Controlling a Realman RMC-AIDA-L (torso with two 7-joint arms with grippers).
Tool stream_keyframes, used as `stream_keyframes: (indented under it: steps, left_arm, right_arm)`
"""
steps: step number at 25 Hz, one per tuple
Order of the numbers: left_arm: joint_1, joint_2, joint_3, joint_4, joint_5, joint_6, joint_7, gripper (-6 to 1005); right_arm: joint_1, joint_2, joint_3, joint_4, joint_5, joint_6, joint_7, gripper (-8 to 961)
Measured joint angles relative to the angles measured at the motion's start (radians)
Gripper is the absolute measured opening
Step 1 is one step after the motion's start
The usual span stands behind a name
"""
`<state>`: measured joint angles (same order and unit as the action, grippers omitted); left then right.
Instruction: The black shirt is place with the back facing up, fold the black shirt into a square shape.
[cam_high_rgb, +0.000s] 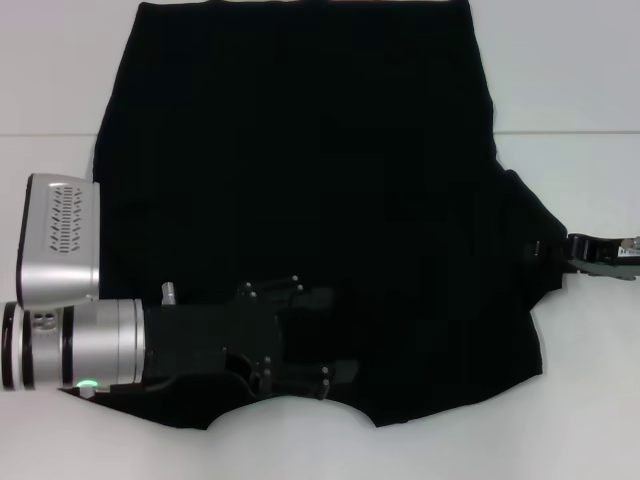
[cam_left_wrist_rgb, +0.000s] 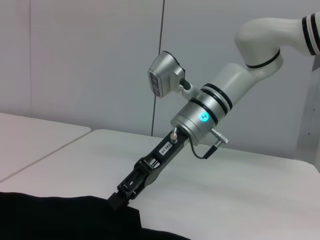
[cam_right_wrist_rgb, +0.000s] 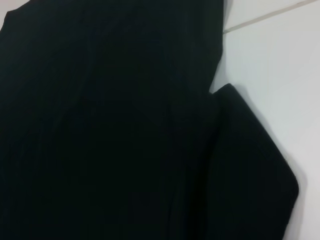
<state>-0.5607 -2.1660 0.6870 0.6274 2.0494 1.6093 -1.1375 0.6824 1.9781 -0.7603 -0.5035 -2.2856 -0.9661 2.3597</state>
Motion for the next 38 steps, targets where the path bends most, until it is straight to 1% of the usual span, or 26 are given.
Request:
stream_keyframes:
  steps: [3,6,14,19,22,25,31,35,38]
  left_arm:
    - [0.002,0.0,0.0,-0.001,0.0,-0.004,-0.001,905]
    - [0.004,0.0,0.0,-0.001,0.0,-0.005,-0.003,905]
    - [0.007,0.0,0.0,-0.002,0.0,-0.005,-0.005,904]
    - [0.007,0.0,0.0,-0.002,-0.001,-0.005,-0.005,904]
    - [0.007,0.0,0.0,-0.002,-0.003,-0.004,-0.005,904]
    - [0.007,0.0,0.0,-0.001,-0.008,-0.001,-0.005,904]
    - [0.007,0.0,-0.001,-0.004,-0.011,0.003,-0.007,904]
    - [0.008,0.0,-0.003,-0.005,-0.011,0.004,-0.008,905]
    - [0.008,0.0,-0.003,-0.006,-0.011,0.005,-0.008,905]
  right_arm:
    - [0.0,0.007,0.0,0.0,0.0,0.019,0.0,644]
    - [-0.001,0.013,0.0,0.0,0.0,0.042,-0.008,575]
    - [-0.003,0.016,-0.001,0.0,0.0,0.049,-0.011,391]
    - [-0.005,0.018,0.003,0.0,0.001,0.05,-0.011,152]
    - [-0.017,0.018,0.01,-0.005,0.006,0.058,-0.015,77]
    - [-0.033,0.018,0.046,-0.009,0.01,0.061,-0.04,3]
    - [-0.066,0.018,0.163,-0.01,0.03,0.049,-0.131,13]
    - [-0.091,0.017,0.182,-0.01,0.088,0.035,-0.179,20]
    - [-0.101,0.016,0.193,-0.011,0.103,0.034,-0.19,25]
